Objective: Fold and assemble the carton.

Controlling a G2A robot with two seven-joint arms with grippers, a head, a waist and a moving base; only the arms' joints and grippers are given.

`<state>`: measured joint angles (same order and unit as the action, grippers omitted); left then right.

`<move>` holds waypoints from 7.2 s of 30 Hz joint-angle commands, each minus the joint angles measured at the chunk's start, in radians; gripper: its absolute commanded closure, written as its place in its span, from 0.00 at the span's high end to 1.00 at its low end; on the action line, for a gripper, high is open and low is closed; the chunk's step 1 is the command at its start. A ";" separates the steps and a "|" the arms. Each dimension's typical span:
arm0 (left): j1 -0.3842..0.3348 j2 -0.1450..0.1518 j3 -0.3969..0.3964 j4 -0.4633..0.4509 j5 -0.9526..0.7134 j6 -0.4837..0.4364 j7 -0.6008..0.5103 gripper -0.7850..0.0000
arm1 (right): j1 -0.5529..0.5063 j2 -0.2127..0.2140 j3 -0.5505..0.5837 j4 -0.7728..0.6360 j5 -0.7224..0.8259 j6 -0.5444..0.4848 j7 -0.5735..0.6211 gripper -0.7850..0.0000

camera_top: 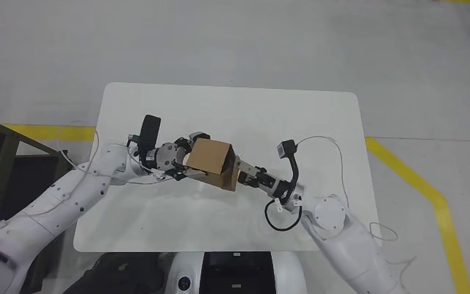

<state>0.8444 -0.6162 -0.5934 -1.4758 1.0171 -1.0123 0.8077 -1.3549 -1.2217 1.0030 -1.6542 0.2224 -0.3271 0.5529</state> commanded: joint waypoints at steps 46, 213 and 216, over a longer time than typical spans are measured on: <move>0.028 -0.036 -0.054 0.003 0.024 0.000 0.000 0.00 | 0.009 -0.021 0.009 0.011 -0.199 0.102 -0.204 1.00; 0.034 -0.039 -0.073 0.056 0.120 0.000 -0.042 0.00 | -0.059 0.007 0.055 -0.242 -0.487 0.168 -0.102 1.00; 0.036 -0.042 -0.081 0.060 0.117 0.000 -0.056 0.00 | -0.059 0.006 0.046 -0.243 -0.489 0.171 -0.097 0.92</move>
<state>0.8790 -0.6572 -0.6706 -1.4175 1.1362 -1.0123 0.7573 -1.4137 -1.2154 1.0523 -1.8969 -0.2663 -0.1576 0.4534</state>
